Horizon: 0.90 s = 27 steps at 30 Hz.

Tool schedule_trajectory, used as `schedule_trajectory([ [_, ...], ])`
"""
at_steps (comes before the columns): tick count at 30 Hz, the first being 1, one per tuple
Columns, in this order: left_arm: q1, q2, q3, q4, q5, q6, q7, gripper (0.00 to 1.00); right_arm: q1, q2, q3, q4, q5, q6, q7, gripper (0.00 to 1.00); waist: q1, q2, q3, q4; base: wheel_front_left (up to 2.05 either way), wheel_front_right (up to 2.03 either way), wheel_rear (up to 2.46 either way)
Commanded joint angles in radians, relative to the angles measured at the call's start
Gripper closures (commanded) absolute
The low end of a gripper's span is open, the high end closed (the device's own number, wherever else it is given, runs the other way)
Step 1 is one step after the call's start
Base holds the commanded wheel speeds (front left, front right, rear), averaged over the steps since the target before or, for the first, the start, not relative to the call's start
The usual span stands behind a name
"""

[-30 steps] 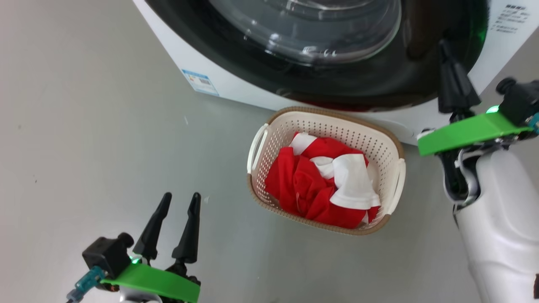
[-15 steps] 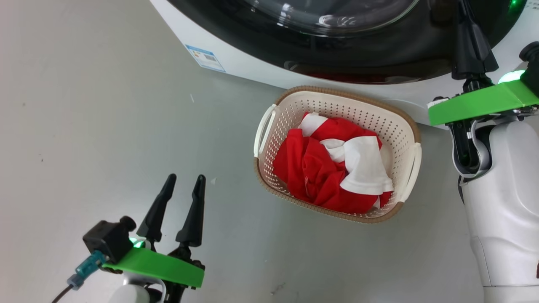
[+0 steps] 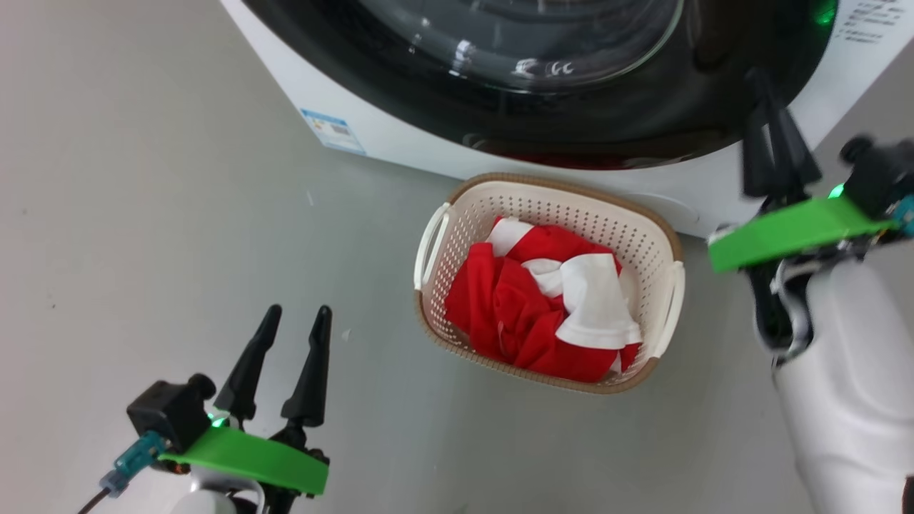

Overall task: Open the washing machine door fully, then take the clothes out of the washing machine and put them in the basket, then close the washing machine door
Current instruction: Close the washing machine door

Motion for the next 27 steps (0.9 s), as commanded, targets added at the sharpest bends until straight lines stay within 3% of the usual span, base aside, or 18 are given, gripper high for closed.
schedule_trajectory([
  [1,0.016,0.037,0.040,-0.014,0.016,-0.005,-0.008,0.00,0.032,0.017,0.031,-0.032,0.004,-0.001,-0.006,0.00,0.0000,-0.0001,-0.038,-0.031,0.00,0.00,0.00],
  [17,0.102,0.108,0.073,-0.004,0.059,-0.005,-0.008,0.00,0.378,0.017,0.073,-0.130,0.016,-0.001,-0.006,0.00,0.0000,-0.0001,-0.182,-0.151,0.00,0.00,0.00],
  [27,0.152,0.131,0.116,-0.011,0.075,-0.005,-0.008,0.00,0.506,0.017,0.064,-0.161,0.029,-0.001,-0.006,0.00,0.0000,-0.0001,-0.238,-0.227,0.00,0.00,0.00],
])
